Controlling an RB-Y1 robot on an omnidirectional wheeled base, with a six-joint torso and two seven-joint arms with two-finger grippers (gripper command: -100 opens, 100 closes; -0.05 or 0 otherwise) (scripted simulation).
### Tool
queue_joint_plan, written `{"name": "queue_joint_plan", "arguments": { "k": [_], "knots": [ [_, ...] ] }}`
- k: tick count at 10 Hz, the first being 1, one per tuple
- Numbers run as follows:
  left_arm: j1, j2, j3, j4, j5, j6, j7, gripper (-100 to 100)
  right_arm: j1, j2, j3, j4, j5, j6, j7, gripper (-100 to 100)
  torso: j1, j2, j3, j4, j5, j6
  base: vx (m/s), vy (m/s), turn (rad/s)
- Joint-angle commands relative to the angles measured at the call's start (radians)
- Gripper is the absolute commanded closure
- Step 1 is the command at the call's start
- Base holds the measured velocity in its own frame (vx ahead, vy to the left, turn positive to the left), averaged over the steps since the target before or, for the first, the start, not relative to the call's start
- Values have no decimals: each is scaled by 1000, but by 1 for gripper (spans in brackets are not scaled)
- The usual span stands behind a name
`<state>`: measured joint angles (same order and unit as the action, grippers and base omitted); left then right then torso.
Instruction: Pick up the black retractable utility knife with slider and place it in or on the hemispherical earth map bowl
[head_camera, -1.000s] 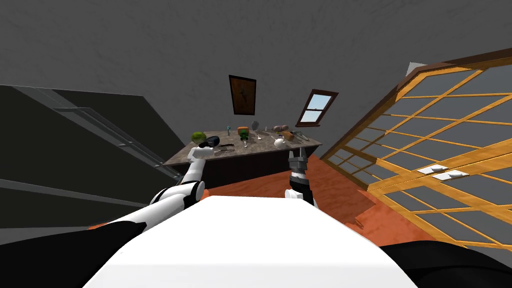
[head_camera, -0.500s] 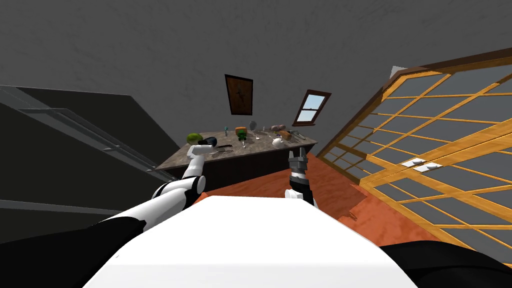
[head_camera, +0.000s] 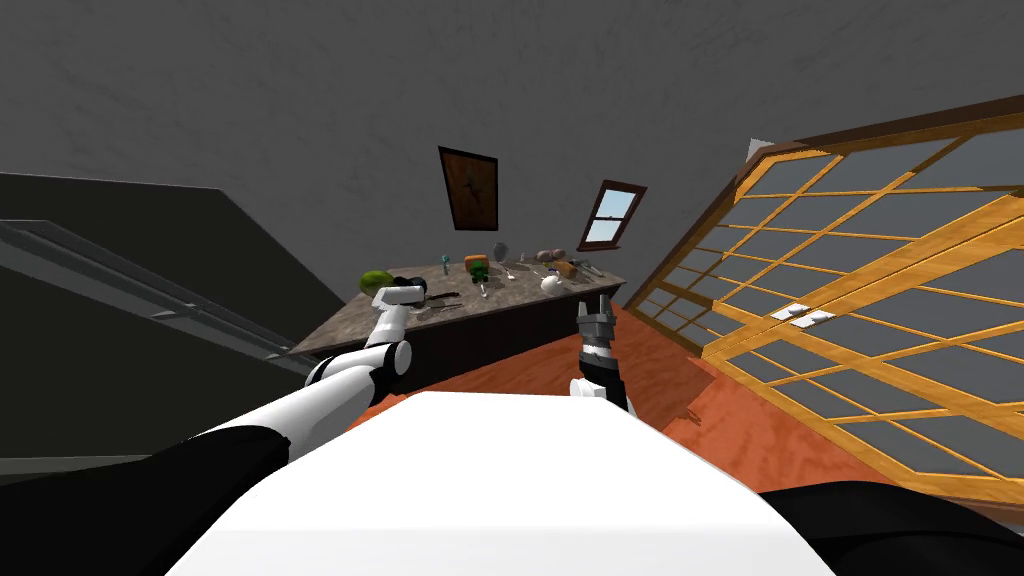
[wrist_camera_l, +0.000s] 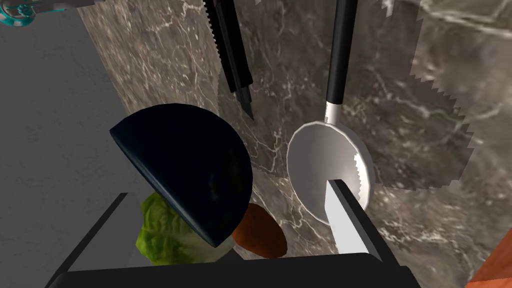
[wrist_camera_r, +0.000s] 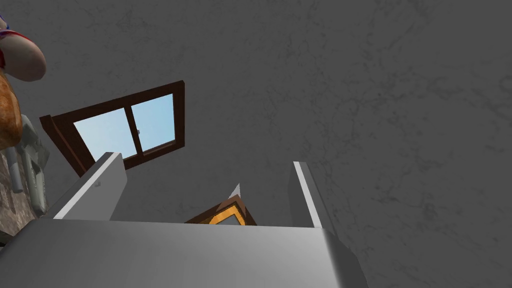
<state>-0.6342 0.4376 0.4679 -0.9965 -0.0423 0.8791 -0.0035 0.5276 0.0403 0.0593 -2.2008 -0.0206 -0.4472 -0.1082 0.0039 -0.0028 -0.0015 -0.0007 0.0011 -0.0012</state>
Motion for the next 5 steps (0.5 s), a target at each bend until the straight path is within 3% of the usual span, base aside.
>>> {"name": "queue_joint_plan", "arguments": {
  "k": [1,2,5],
  "knots": [
    [-39,13,24,50,6,50,2,-100,0,0,0,0,0,0,0,0,0,0,0,0,0,0,44,62,-164],
    [-39,13,24,70,6,76,2,-100,0,0,0,0,0,0,0,0,1,-1,0,0,0,1,42,57,-82],
    [-97,34,65,159,17,157,5,-100,0,0,0,0,0,0,0,0,0,-1,-1,0,0,0,48,60,-127]
  ]
}}
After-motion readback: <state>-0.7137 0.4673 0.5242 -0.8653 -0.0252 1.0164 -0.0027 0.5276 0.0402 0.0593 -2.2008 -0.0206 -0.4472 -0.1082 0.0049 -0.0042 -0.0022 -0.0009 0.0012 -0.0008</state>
